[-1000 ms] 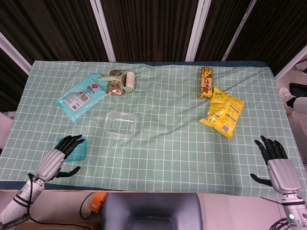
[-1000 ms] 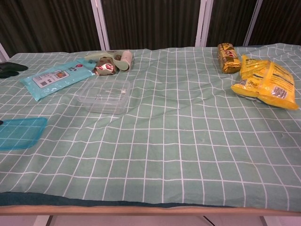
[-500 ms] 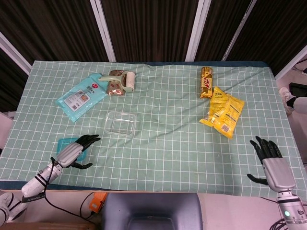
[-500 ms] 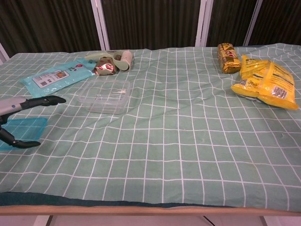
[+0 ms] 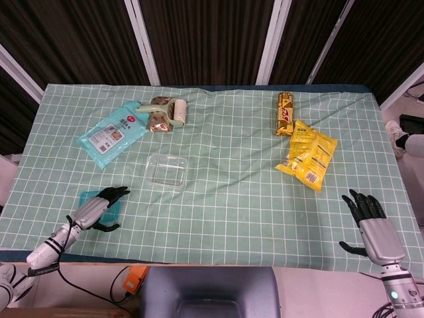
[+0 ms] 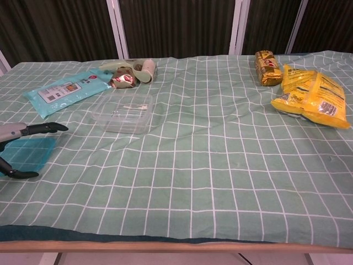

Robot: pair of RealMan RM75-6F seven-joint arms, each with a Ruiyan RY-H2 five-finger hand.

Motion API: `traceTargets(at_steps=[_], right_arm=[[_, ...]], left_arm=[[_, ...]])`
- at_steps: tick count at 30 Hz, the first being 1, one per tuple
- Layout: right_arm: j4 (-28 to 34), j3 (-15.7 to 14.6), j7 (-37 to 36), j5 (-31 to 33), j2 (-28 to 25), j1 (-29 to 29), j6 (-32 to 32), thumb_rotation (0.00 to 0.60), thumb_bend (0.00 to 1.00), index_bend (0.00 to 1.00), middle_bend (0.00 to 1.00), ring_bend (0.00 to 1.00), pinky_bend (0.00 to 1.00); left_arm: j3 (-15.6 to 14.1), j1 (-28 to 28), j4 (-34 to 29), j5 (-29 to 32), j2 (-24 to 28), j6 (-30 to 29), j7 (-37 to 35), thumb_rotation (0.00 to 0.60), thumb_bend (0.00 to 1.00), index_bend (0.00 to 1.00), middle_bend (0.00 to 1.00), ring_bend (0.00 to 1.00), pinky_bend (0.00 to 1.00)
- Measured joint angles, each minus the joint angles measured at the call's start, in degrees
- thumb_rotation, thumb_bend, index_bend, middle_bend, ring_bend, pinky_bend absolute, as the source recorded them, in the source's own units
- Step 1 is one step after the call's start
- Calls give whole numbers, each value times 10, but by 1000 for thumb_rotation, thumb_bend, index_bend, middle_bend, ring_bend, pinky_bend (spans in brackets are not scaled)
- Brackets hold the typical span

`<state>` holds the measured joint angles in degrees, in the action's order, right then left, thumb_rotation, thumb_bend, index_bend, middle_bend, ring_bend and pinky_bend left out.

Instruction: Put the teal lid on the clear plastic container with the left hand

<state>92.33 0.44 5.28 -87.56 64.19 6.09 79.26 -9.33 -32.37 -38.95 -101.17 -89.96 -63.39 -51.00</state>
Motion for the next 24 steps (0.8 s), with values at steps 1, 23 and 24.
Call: traceTargets(at_steps=[1, 23, 24], right_arm=[[0, 0, -1, -1, 0, 0, 0, 600, 177, 0, 0, 0, 0], [2, -2, 4, 1, 0, 1, -2, 600, 178, 0, 0, 0, 0], [2, -2, 4, 1, 0, 1, -2, 600, 178, 0, 0, 0, 0]], left_arm=[[-1, 0, 2, 2, 0, 3, -3, 600, 230, 0, 0, 0, 0], [-31, -5, 32, 24, 9, 60, -42, 600, 225, 0, 0, 0, 0], [-32, -5, 33, 24, 9, 60, -46, 600, 225, 0, 0, 0, 1]])
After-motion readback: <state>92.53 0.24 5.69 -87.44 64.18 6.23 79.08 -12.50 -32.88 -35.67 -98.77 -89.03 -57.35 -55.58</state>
